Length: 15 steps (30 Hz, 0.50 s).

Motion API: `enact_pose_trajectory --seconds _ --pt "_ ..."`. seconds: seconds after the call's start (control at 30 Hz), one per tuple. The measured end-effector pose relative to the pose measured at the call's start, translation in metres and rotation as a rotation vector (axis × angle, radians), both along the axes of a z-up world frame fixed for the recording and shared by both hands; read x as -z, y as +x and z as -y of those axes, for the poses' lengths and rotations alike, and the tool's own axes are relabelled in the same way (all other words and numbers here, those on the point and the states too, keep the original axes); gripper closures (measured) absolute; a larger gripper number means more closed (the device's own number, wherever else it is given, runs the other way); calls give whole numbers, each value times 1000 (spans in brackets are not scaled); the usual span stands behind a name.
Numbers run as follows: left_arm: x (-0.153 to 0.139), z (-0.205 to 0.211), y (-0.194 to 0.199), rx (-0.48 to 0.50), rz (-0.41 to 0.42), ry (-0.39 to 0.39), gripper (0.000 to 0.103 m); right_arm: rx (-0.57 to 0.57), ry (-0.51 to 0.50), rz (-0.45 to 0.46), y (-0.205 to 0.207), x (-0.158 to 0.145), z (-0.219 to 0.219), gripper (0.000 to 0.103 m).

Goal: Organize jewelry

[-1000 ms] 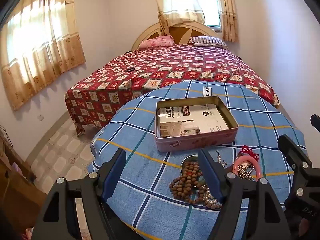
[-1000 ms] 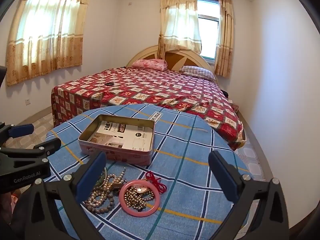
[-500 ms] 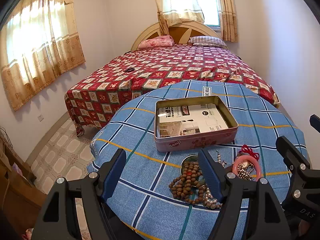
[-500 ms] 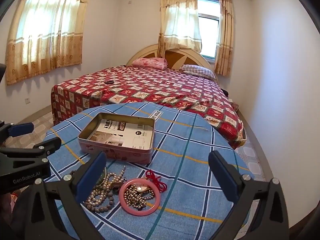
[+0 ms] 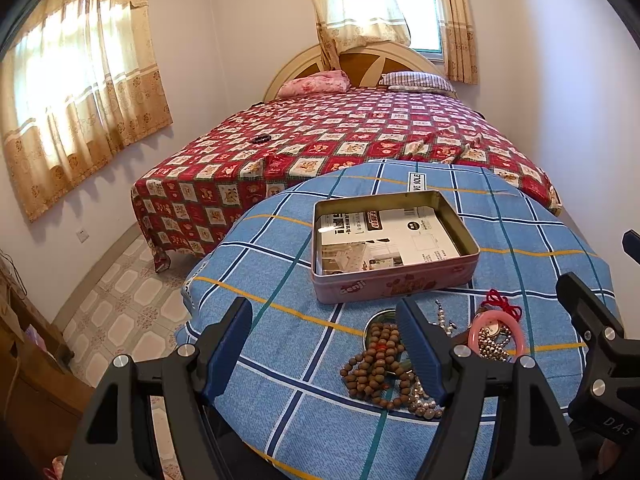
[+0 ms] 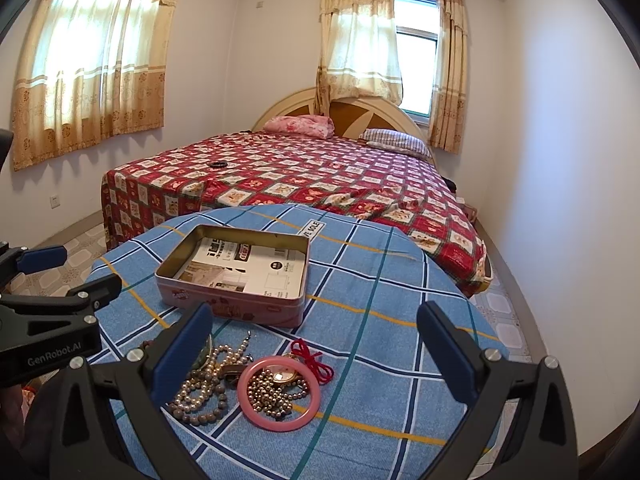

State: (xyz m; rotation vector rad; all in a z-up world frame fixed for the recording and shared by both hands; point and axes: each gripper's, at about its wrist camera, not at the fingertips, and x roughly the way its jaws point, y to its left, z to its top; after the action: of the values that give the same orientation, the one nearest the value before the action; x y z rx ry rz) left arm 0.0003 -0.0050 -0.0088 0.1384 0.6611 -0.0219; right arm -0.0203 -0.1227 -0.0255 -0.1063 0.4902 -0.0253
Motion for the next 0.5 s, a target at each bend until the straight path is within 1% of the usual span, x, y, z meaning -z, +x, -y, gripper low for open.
enact_pose_trajectory --seconds 0.5 --pt "-1 -3 -2 -5 -1 -5 28 0 3 -2 0 1 1 0"
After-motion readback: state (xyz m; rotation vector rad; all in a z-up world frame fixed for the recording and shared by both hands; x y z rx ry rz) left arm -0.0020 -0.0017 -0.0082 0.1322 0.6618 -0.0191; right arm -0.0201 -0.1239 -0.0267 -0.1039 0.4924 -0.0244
